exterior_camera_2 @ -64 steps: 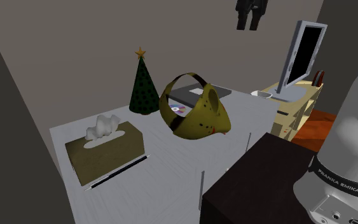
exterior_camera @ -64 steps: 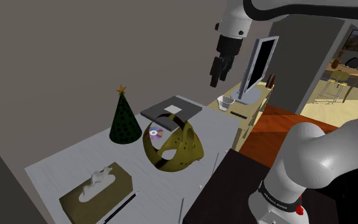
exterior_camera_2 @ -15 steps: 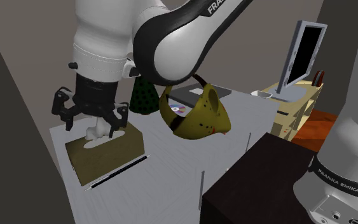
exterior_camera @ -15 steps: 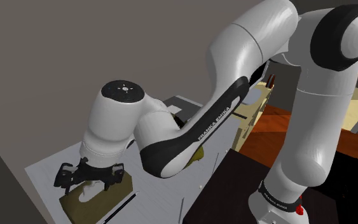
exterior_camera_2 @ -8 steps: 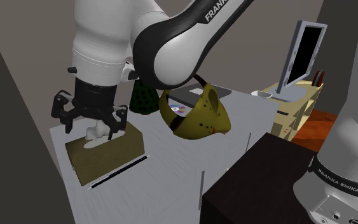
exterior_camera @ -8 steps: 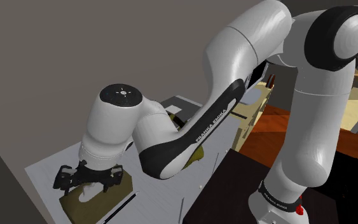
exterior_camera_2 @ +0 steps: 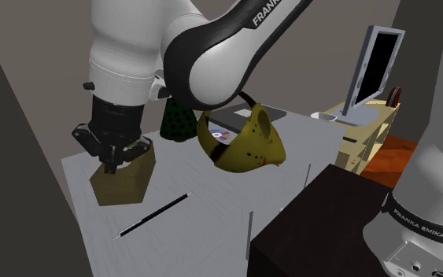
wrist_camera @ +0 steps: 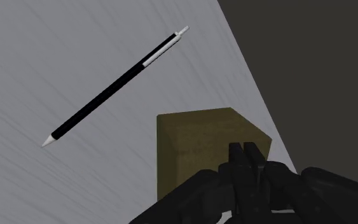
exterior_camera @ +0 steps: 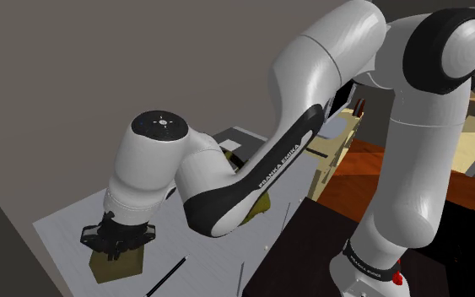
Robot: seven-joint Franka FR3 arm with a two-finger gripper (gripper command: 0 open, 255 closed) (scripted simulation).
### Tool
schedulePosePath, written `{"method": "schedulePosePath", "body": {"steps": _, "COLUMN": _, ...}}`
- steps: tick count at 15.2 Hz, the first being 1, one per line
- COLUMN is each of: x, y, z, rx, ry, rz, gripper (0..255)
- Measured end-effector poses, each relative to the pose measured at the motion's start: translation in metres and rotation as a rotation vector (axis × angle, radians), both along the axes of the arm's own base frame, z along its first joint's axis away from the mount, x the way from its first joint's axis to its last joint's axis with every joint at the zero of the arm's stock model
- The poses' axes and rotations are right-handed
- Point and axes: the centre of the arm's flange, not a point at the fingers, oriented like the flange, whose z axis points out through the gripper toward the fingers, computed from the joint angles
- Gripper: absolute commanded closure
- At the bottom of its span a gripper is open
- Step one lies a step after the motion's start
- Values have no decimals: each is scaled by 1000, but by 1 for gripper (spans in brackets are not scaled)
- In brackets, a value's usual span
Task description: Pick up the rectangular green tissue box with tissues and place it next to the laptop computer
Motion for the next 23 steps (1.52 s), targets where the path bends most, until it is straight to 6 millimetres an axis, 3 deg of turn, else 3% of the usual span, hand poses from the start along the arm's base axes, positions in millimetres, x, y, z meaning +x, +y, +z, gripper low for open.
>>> {"method": "schedulePosePath", "body": {"steps": 2, "x": 0, "y": 0, "z": 0, "rx": 0, "ry": 0, "rz": 0, "gripper": 255}}
{"method": "schedulePosePath", "body": {"steps": 3, "x": 0, "y": 0, "z": 0, "rx": 0, "ry": 0, "rz": 0, "gripper": 0}}
{"method": "schedulePosePath", "body": {"steps": 5, "x": 1, "y": -4, "z": -1, "rx": -5, "ry": -26, "rz": 0, "gripper": 0}}
{"method": "schedulePosePath", "body": {"steps": 11, "x": 9, "y": -37, "z": -4, "rx": -65, "ry": -330, "rz": 45, "gripper": 0}}
{"method": "schedulePosePath", "body": {"steps": 18, "x": 29, "y": -36, "z": -30, "rx": -71, "ry": -359, "rz": 54, "gripper": 0}}
{"method": "schedulePosePath", "body": {"steps": 23, "x": 32, "y": -34, "z": -33, "rx": -71, "ry": -360, "rz": 55, "gripper": 0}}
